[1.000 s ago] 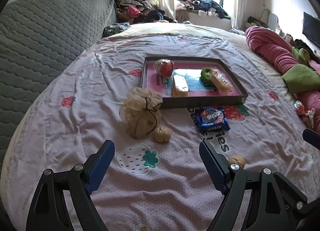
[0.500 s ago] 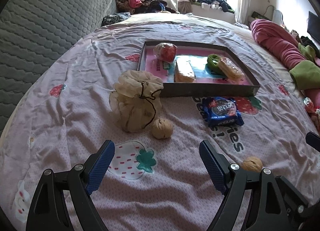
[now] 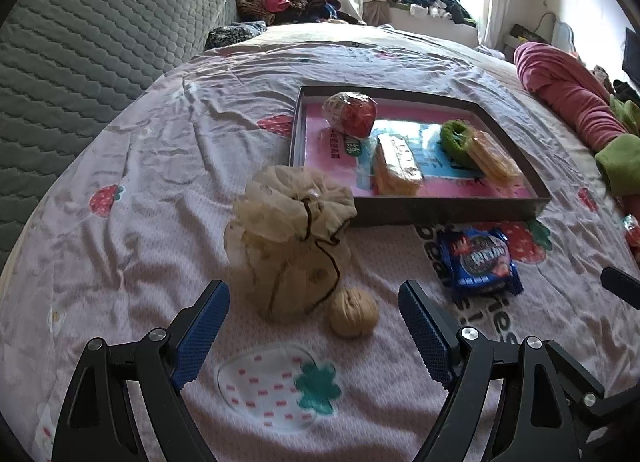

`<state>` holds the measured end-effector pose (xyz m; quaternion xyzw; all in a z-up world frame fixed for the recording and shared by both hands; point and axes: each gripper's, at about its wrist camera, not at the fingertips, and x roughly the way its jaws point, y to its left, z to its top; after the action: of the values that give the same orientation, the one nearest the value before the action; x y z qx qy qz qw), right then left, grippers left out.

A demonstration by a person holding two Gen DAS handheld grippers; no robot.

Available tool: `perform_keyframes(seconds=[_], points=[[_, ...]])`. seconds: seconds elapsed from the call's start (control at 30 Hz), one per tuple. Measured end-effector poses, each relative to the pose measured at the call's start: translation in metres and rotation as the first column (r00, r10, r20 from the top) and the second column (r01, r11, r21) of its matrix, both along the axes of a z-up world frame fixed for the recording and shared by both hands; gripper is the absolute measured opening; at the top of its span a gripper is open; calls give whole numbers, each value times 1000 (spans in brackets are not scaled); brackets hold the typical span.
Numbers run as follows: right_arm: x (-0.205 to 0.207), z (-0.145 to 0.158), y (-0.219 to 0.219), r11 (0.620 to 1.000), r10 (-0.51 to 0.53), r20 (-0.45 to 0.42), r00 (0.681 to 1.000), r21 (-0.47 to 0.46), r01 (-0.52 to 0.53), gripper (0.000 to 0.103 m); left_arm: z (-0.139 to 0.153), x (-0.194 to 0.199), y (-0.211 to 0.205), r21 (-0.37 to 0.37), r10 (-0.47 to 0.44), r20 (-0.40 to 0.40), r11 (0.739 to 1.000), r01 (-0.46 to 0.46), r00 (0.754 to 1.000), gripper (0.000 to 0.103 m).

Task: Organize objects
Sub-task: 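Grasp the cream cloth bag with the left tool while the right tool grasps the blue Oreo packet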

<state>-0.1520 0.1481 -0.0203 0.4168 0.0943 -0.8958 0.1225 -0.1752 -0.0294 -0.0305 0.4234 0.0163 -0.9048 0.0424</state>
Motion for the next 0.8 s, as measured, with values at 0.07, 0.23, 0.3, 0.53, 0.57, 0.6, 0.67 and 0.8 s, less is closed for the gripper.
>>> perform_keyframes(seconds=[0.07,0.23,0.3,0.53,0.57,0.6,0.67,0.8], points=[[-7,-3,-1,1000,-3,10,1000,-8,3,102,-2,-7,-2,0,0,4,1000,0,1000,87],[-26,-14,-9,1000,-7,34,999,-7,8,102,-7,-22,-8,1,-2,14,1000,2,1000,87],[-31,-17,-11,1000,-7,39,999,-11,8,102,-9,-27,-10,1,-4,15,1000,4,1000,87],[-48,-27,-20,1000,-8,67,998,-6,9,102,-16,-42,-14,5,1,24,1000,-1,1000,87],[-50,-28,-21,1000,-8,68,998,-7,8,102,-18,-45,-15,5,-1,30,1000,0,1000,87],[-52,-29,-21,1000,-8,68,998,-7,9,102,-20,-47,-15,6,0,33,1000,0,999,87],[-54,-30,-22,1000,-10,69,998,-4,10,102,-22,-49,-16,8,-4,33,1000,4,999,87],[-64,-36,-25,1000,-9,86,996,13,8,102,-26,-54,-18,12,-8,41,1000,7,999,87]])
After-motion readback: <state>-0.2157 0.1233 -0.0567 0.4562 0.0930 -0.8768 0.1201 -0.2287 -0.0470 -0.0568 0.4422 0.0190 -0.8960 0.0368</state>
